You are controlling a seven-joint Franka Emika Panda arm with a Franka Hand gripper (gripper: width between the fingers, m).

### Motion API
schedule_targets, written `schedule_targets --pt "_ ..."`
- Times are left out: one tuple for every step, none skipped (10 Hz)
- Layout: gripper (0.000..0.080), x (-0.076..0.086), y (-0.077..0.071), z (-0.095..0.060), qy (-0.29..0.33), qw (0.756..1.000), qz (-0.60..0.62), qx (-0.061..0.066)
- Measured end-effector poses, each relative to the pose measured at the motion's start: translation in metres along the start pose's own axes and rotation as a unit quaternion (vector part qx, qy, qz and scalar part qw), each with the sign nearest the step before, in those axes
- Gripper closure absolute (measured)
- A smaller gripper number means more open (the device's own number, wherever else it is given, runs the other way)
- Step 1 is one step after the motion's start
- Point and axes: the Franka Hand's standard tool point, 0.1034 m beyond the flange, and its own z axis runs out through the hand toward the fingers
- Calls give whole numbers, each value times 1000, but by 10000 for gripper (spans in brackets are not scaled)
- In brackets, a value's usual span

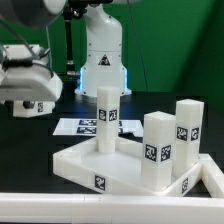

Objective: Assemble desk

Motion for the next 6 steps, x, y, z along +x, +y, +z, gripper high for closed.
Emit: schedule_targets --pt "520 -2 -13 -19 41 999 -4 -5" --pt "520 -11 -24 -30 61 998 -2 -3" --pt "520 -8 -30 -45 117 993 -11 -11" --pt "520 -8 -28 -43 158 987 -13 -11" --pt "520 -7 -26 -41 184 983 -12 -12" --pt "520 -5 -26 -44 212 977 -13 -15"
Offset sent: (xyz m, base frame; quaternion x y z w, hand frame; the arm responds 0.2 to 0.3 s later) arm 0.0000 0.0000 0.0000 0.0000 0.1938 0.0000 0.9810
